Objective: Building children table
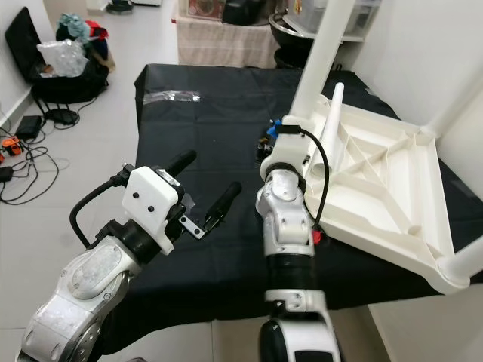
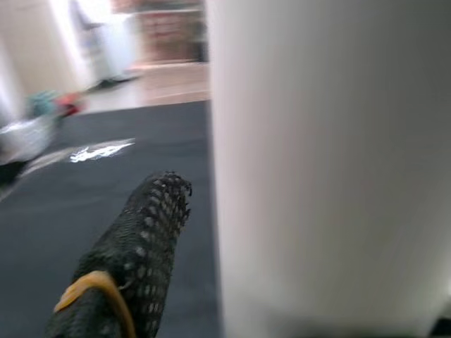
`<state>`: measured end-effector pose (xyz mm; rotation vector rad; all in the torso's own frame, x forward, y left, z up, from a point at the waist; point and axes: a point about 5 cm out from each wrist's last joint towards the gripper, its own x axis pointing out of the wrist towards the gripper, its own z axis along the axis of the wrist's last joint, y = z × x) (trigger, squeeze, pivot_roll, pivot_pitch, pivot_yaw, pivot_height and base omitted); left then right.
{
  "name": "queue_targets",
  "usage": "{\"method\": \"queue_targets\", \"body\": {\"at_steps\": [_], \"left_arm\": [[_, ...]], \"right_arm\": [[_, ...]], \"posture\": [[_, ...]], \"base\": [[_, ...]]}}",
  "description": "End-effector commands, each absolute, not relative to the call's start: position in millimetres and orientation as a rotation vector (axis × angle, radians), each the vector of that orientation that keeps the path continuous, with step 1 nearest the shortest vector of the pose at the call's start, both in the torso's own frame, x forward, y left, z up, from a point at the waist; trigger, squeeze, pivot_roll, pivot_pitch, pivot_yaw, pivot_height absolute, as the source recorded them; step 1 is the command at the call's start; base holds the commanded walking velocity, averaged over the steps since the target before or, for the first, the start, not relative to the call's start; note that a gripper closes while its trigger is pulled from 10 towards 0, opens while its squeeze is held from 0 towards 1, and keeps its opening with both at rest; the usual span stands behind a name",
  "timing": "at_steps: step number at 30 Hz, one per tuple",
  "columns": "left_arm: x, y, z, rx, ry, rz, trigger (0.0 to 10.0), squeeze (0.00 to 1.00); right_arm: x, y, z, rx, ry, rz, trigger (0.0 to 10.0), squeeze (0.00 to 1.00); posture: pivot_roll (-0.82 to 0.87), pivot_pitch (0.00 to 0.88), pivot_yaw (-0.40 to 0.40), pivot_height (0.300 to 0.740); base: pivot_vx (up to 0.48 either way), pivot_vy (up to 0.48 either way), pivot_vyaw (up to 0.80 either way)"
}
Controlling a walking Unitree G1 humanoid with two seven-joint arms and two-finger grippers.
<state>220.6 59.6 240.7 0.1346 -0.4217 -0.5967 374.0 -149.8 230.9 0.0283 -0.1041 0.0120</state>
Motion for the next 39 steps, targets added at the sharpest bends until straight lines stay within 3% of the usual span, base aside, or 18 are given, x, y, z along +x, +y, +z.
{"method": "queue_targets", "body": {"at_steps": [1,3,8,10,11,20,21,25,31,35,39], "left_arm": [[221,60,238,0.142,-0.407,-0.59,10.0,0.0],[221,60,238,0.142,-0.407,-0.591,10.0,0.0],[222,60,238,0.14,-0.409,-0.588,10.0,0.0],[222,60,238,0.141,-0.409,-0.588,10.0,0.0],[222,60,238,0.141,-0.41,-0.587,10.0,0.0],[221,61,238,0.142,-0.408,-0.585,10.0,0.0],[221,62,238,0.144,-0.408,-0.584,10.0,0.0],[221,63,238,0.149,-0.406,-0.582,10.0,0.0],[221,63,238,0.148,-0.405,-0.581,10.0,0.0],[221,62,238,0.144,-0.407,-0.585,10.0,0.0],[221,61,238,0.142,-0.406,-0.587,10.0,0.0]], "right_arm": [[380,-158,232,0.044,-0.071,0.13,10.0,0.0],[382,-163,232,0.073,-0.054,0.18,10.0,0.0],[364,-180,231,0.059,-0.042,0.738,10.0,0.0],[359,-181,227,0.048,-0.033,0.834,10.0,0.0],[351,-178,219,0.063,0.006,1.014,10.0,0.0],[365,-154,204,0.109,0.053,1.112,10.0,0.0],[366,-150,203,0.121,0.058,1.125,0.0,0.0],[365,-143,206,0.174,0.037,1.182,0.0,0.0],[373,-148,209,0.133,-0.008,1.063,0.0,0.0],[398,-176,209,0.08,-0.006,0.419,0.0,0.0],[399,-188,203,0.063,0.016,0.188,0.0,0.0]], "posture": [[0.07,0.083,-0.09,0.74],[0.07,0.083,-0.09,0.74],[0.07,0.085,-0.092,0.74],[0.07,0.085,-0.092,0.74],[0.07,0.085,-0.092,0.74],[0.09,0.086,-0.092,0.74],[0.1,0.088,-0.093,0.74],[0.1,0.088,-0.094,0.74],[0.1,0.087,-0.095,0.74],[0.08,0.085,-0.089,0.74],[0.08,0.082,-0.089,0.74]], "base": [[0.0,0.0,0.0],[0.0,0.0,0.0],[0.0,0.0,0.0],[0.0,0.0,0.0],[0.0,0.0,0.0],[0.0,0.0,0.0],[0.0,0.0,0.0],[0.0,0.0,0.0],[0.0,0.0,0.0],[0.0,0.0,0.0],[0.0,0.0,0.0]]}}
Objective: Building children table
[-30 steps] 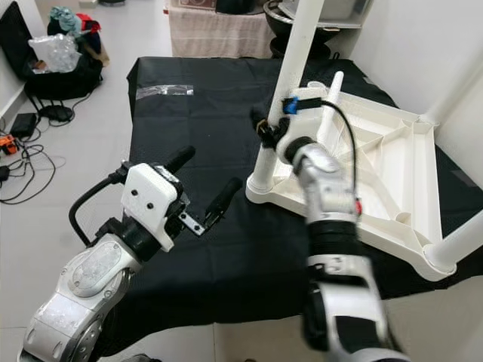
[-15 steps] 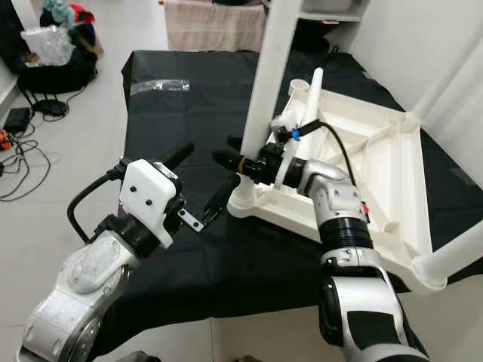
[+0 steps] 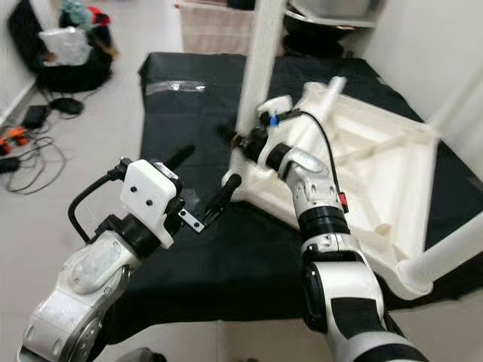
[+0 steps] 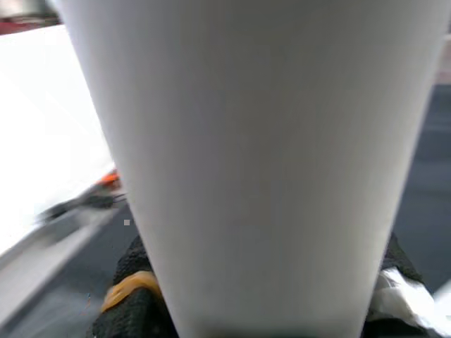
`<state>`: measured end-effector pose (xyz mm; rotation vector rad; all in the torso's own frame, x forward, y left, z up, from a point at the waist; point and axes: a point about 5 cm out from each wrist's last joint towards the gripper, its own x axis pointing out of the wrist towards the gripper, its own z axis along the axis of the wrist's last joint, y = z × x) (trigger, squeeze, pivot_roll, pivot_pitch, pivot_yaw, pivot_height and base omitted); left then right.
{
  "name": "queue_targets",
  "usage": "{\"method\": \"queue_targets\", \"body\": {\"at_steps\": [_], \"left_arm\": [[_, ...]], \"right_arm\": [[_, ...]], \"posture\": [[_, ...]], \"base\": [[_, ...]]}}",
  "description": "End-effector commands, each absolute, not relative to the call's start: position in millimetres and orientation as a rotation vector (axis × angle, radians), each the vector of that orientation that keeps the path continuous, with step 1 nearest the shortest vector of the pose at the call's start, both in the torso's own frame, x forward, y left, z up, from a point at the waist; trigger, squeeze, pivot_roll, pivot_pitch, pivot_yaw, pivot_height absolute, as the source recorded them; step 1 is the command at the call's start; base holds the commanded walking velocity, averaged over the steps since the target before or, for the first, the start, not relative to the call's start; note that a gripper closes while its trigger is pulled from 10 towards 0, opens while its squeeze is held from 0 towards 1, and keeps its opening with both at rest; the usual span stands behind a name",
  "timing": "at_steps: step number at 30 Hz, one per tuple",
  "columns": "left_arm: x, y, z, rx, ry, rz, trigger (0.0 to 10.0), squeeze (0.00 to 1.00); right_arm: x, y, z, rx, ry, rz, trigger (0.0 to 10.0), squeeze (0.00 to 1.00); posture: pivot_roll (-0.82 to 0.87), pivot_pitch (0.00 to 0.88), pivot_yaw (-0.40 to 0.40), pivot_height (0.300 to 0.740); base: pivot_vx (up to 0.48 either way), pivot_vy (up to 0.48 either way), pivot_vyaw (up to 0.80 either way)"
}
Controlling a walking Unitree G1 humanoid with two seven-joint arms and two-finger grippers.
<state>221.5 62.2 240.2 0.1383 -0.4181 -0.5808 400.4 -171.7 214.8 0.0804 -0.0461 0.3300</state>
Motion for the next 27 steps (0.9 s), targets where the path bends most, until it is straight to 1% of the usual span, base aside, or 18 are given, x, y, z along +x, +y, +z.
{"method": "queue_targets", "body": {"at_steps": [1,3,4,5,10,12,13,15,16,17,18,19,20,21,22,23,25,27], "left_arm": [[221,61,238,0.142,-0.406,-0.589,10.0,0.0],[221,60,238,0.141,-0.408,-0.594,10.0,0.0],[221,60,238,0.141,-0.408,-0.594,10.0,0.0],[221,59,238,0.14,-0.408,-0.594,10.0,0.0],[221,60,237,0.14,-0.407,-0.593,10.0,0.0],[221,60,237,0.141,-0.407,-0.593,10.0,0.0],[220,59,237,0.142,-0.407,-0.595,10.0,0.0],[220,59,237,0.142,-0.407,-0.595,10.0,0.0],[220,59,237,0.141,-0.406,-0.595,10.0,0.0],[220,60,236,0.142,-0.406,-0.596,10.0,0.0],[220,60,236,0.142,-0.406,-0.596,10.0,0.0],[220,60,236,0.142,-0.406,-0.594,10.0,0.0],[220,60,237,0.141,-0.406,-0.594,10.0,0.0],[220,60,237,0.141,-0.406,-0.594,10.0,0.0],[221,60,237,0.141,-0.406,-0.594,10.0,0.0],[221,60,237,0.141,-0.406,-0.594,10.0,0.0],[221,59,237,0.141,-0.407,-0.594,10.0,0.0],[221,59,237,0.141,-0.407,-0.594,10.0,0.0]], "right_arm": [[396,-195,198,0.028,0.036,0.05,0.0,0.0],[382,-208,194,-0.043,0.039,-0.228,0.0,0.0],[382,-208,194,-0.043,0.039,-0.228,0.0,0.0],[370,-212,193,-0.045,0.044,-0.375,0.0,0.0],[362,-205,192,-0.019,0.052,-0.443,0.0,0.0],[359,-197,191,-0.002,0.065,-0.449,0.0,0.0],[359,-185,192,0.016,0.072,-0.435,10.0,0.0],[359,-185,192,0.016,0.072,-0.435,10.0,0.0],[361,-175,194,0.035,0.061,-0.39,10.0,0.0],[362,-169,198,0.042,0.035,-0.359,10.0,0.12],[362,-169,198,0.042,0.035,-0.359,10.0,0.12],[369,-162,218,0.055,-0.075,-0.248,10.0,1.0],[374,-159,227,0.059,-0.116,-0.166,10.0,1.0],[374,-159,227,0.059,-0.116,-0.166,10.0,1.0],[376,-157,232,0.066,-0.126,-0.107,10.0,0.0],[376,-157,232,0.066,-0.126,-0.107,10.0,0.0],[385,-162,240,0.096,-0.087,0.06,10.0,0.0],[385,-162,240,0.096,-0.087,0.06,10.0,0.0]], "posture": [[0.08,0.08,-0.088,0.74],[0.08,0.08,-0.088,0.74],[0.08,0.08,-0.088,0.74],[0.08,0.075,-0.089,0.74],[0.08,0.07,-0.089,0.74],[0.08,0.069,-0.089,0.74],[0.08,0.067,-0.089,0.74],[0.08,0.067,-0.089,0.74],[0.08,0.066,-0.09,0.74],[0.08,0.066,-0.09,0.74],[0.08,0.066,-0.09,0.74],[0.08,0.067,-0.091,0.74],[0.08,0.067,-0.091,0.74],[0.08,0.067,-0.091,0.74],[0.08,0.069,-0.091,0.74],[0.08,0.069,-0.091,0.74],[0.07,0.068,-0.092,0.74],[0.07,0.068,-0.092,0.74]], "base": [[0.0,0.0,0.0],[0.0,0.0,0.0],[0.0,0.0,0.0],[0.0,0.0,0.0],[0.0,0.0,0.0],[0.0,0.0,0.0],[0.0,0.0,0.0],[0.0,0.0,0.0],[0.0,0.0,0.0],[0.0,0.0,0.0],[0.0,0.0,0.0],[0.0,0.0,0.0],[0.0,0.0,0.0],[0.0,0.0,0.0],[0.0,0.0,0.0],[0.0,0.0,0.0],[0.0,0.0,0.0],[0.0,0.0,0.0]]}}
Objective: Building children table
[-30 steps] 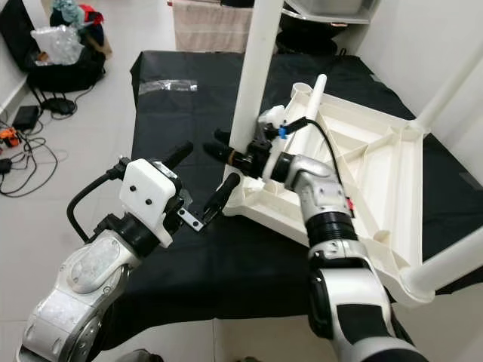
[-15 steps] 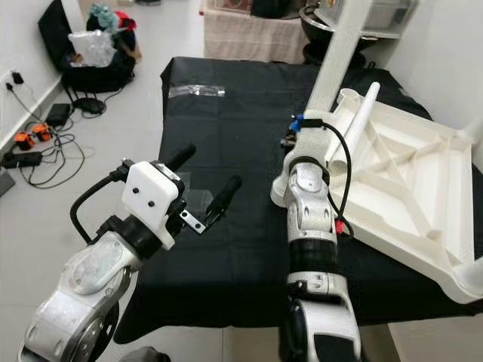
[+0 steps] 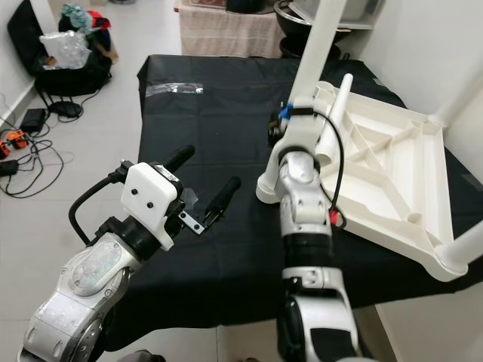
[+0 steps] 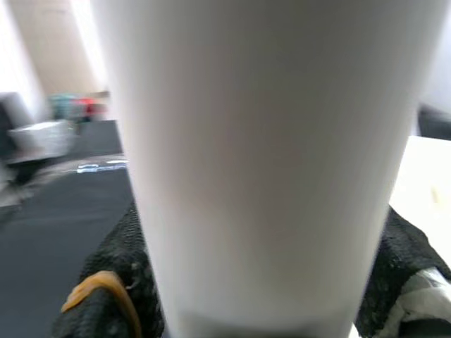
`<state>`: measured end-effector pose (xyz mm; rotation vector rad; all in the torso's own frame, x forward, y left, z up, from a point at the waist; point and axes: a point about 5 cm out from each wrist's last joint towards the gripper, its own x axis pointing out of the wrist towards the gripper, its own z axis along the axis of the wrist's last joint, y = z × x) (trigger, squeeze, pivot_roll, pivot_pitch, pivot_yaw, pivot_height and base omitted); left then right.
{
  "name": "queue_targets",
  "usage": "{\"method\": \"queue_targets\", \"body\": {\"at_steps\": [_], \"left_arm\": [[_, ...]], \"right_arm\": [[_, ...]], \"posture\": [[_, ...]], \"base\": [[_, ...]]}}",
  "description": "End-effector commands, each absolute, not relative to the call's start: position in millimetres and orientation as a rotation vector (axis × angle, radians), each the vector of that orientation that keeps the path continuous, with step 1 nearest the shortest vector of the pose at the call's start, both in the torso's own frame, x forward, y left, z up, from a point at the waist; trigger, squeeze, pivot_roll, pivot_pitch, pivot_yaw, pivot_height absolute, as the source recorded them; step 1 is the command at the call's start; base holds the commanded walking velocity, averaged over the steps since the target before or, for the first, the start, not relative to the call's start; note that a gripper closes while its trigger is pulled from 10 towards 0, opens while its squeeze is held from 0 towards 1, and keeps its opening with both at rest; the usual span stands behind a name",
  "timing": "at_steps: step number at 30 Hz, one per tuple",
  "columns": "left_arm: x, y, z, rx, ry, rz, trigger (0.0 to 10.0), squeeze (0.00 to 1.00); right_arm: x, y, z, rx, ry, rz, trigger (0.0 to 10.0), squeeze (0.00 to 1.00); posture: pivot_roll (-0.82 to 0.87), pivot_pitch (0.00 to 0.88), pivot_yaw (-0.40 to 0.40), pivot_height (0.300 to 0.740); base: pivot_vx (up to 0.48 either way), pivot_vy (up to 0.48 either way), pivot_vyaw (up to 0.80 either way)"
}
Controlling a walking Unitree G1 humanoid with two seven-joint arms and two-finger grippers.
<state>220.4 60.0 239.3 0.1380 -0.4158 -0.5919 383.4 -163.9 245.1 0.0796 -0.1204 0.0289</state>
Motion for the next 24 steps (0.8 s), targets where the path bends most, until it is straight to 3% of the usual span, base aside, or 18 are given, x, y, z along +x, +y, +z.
{"method": "queue_targets", "body": {"at_steps": [1,2,4,6,7,9,10,15,17,18,19,20,24], "left_arm": [[221,59,236,0.141,-0.407,-0.593,10.0,0.0],[221,59,236,0.141,-0.407,-0.593,10.0,0.0],[221,59,237,0.141,-0.41,-0.592,10.0,0.0],[221,59,237,0.141,-0.41,-0.592,10.0,0.0],[222,59,237,0.141,-0.41,-0.591,10.0,0.0],[222,59,237,0.141,-0.41,-0.591,10.0,0.0],[221,59,237,0.141,-0.411,-0.591,10.0,0.0],[221,59,237,0.141,-0.412,-0.591,10.0,0.0],[220,59,237,0.141,-0.408,-0.594,10.0,0.0],[219,59,237,0.142,-0.407,-0.595,10.0,0.0],[219,59,237,0.142,-0.407,-0.595,10.0,0.0],[219,59,237,0.142,-0.406,-0.595,10.0,0.0],[219,60,237,0.142,-0.405,-0.592,10.0,0.0]], "right_arm": [[387,-165,243,0.128,-0.07,0.181,10.0,0.0],[387,-165,243,0.128,-0.07,0.181,10.0,0.0],[371,-168,248,0.122,-0.092,0.635,10.0,0.0],[371,-168,248,0.122,-0.092,0.635,10.0,0.0],[361,-168,248,0.099,-0.104,0.816,10.0,0.0],[361,-168,248,0.099,-0.104,0.816,10.0,0.0],[352,-166,243,0.102,-0.092,0.981,10.0,0.0],[353,-160,230,0.137,-0.039,1.125,10.0,0.0],[355,-145,221,0.162,0.006,1.214,10.0,0.0],[356,-138,216,0.151,0.032,1.252,4.6,0.0],[356,-138,216,0.151,0.032,1.252,4.6,0.0],[355,-130,210,0.131,0.065,1.295,0.0,0.0],[358,-133,211,0.118,0.038,1.248,0.0,0.0]], "posture": [[0.07,0.066,-0.092,0.74],[0.07,0.066,-0.092,0.74],[0.08,0.064,-0.094,0.74],[0.08,0.064,-0.094,0.74],[0.08,0.064,-0.096,0.74],[0.08,0.064,-0.096,0.74],[0.08,0.064,-0.096,0.74],[0.08,0.064,-0.097,0.74],[0.09,0.064,-0.096,0.74],[0.09,0.064,-0.096,0.74],[0.09,0.064,-0.096,0.74],[0.1,0.068,-0.097,0.74],[0.1,0.068,-0.097,0.74]], "base": [[0.0,0.0,0.0],[0.0,0.0,0.0],[0.0,0.0,0.0],[0.0,0.0,0.0],[0.0,0.0,0.0],[0.0,0.0,0.0],[0.0,0.0,0.0],[0.0,0.0,0.0],[0.0,0.0,0.0],[0.0,0.0,0.0],[0.0,0.0,0.0],[0.0,0.0,0.0],[0.0,0.0,0.0]]}}
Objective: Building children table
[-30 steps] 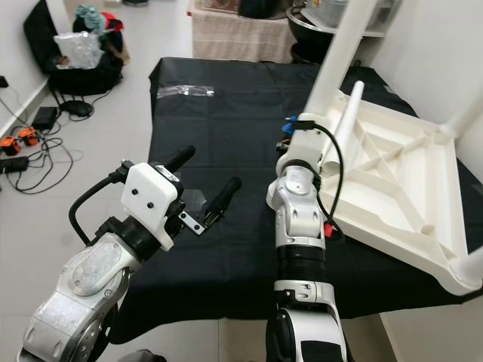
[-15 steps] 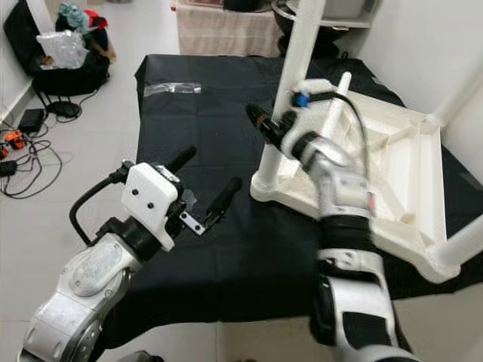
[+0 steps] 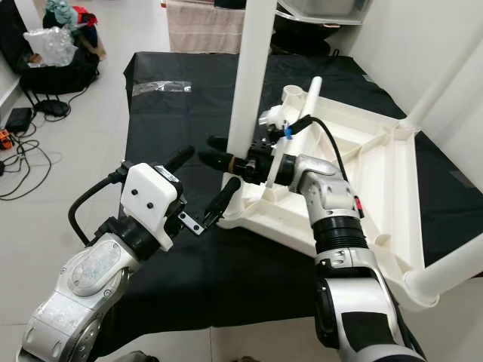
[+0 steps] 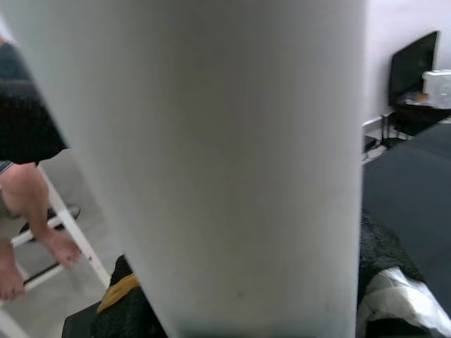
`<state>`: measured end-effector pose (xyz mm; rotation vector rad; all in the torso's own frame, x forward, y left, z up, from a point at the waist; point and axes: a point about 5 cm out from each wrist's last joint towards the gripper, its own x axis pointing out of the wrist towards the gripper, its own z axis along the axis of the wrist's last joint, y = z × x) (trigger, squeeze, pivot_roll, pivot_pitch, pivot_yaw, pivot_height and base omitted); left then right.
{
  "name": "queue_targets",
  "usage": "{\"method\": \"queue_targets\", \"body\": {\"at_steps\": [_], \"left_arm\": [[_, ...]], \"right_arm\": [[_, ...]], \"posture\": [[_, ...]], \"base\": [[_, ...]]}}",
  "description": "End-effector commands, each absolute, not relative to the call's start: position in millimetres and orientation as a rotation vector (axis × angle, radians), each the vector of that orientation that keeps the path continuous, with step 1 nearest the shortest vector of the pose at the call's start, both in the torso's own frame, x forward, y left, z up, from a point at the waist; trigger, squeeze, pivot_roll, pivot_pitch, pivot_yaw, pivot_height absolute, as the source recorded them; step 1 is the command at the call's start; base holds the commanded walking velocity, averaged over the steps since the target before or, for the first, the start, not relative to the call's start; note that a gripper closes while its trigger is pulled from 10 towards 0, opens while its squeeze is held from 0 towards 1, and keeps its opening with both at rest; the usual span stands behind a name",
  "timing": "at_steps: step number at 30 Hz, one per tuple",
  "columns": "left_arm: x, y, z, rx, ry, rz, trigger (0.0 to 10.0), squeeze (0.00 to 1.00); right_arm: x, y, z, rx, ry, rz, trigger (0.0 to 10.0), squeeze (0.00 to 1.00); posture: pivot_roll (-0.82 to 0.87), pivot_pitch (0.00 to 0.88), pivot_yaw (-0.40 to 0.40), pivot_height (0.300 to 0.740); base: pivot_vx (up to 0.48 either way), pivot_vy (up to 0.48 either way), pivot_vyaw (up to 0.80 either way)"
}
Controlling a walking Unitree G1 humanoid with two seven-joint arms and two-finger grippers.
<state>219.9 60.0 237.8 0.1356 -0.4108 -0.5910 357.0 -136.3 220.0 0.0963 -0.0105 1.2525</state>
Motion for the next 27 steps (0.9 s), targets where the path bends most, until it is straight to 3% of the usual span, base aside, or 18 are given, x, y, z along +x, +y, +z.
{"method": "queue_targets", "body": {"at_steps": [1,4,6,7,10,12,15,18,20,21,23,24,25,26,27], "left_arm": [[219,60,236,0.143,-0.404,-0.592,10.0,0.0],[219,60,236,0.142,-0.405,-0.593,10.0,0.0],[220,60,237,0.14,-0.406,-0.593,10.0,0.0],[220,60,237,0.14,-0.406,-0.593,10.0,0.0],[220,59,237,0.138,-0.406,-0.594,10.0,0.0],[221,59,237,0.138,-0.407,-0.595,10.0,0.0],[221,59,237,0.137,-0.407,-0.595,10.0,0.0],[221,58,237,0.135,-0.408,-0.599,10.0,0.0],[221,58,237,0.135,-0.408,-0.599,10.0,0.0],[220,58,237,0.132,-0.408,-0.601,10.0,0.0],[220,57,237,0.132,-0.407,-0.603,10.0,0.0],[220,57,237,0.13,-0.407,-0.603,10.0,0.0],[220,56,237,0.129,-0.406,-0.602,10.0,0.0],[220,56,237,0.129,-0.406,-0.603,10.0,0.0],[220,56,237,0.129,-0.406,-0.603,10.0,0.0]], "right_arm": [[361,-135,212,0.107,0.031,1.189,0.0,0.0],[367,-142,212,0.079,0.027,1.086,0.0,0.0],[382,-155,212,0.033,0.024,0.794,0.0,0.0],[382,-155,212,0.033,0.024,0.794,0.0,0.0],[394,-176,210,0.037,0.032,0.419,0.0,0.0],[394,-182,208,0.035,0.044,0.306,0.0,0.0],[393,-189,205,0.007,0.055,0.16,0.0,0.0],[381,-204,204,-0.029,0.061,-0.171,0.0,0.0],[381,-204,204,-0.029,0.061,-0.171,0.0,0.0],[372,-207,205,-0.024,0.05,-0.314,0.0,0.0],[362,-205,205,-0.005,0.046,-0.404,0.0,0.0],[355,-194,204,0.014,0.055,-0.435,0.5,0.0],[351,-185,204,0.026,0.063,-0.44,4.4,0.0],[350,-177,203,0.047,0.072,-0.424,10.0,0.0],[350,-177,203,0.047,0.072,-0.424,10.0,0.0]], "posture": [[0.1,0.068,-0.097,0.74],[0.1,0.068,-0.097,0.74],[0.08,0.076,-0.096,0.74],[0.08,0.076,-0.096,0.74],[0.08,0.079,-0.089,0.74],[0.08,0.079,-0.089,0.74],[0.08,0.079,-0.085,0.74],[0.08,0.083,-0.083,0.74],[0.08,0.083,-0.083,0.74],[0.08,0.084,-0.083,0.74],[0.07,0.085,-0.083,0.74],[0.08,0.084,-0.083,0.74],[0.08,0.084,-0.083,0.74],[0.08,0.084,-0.083,0.74],[0.08,0.084,-0.083,0.74]], "base": [[0.0,0.0,0.0],[0.0,0.0,0.0],[0.0,0.0,0.0],[0.0,0.0,0.0],[0.0,0.0,0.0],[0.0,0.0,0.0],[0.0,0.0,0.0],[0.0,0.0,0.0],[0.0,0.0,0.0],[0.0,0.0,0.0],[0.0,0.0,0.0],[0.0,0.0,0.0],[0.0,0.0,0.0],[0.0,0.0,0.0],[0.0,0.0,0.0]]}}
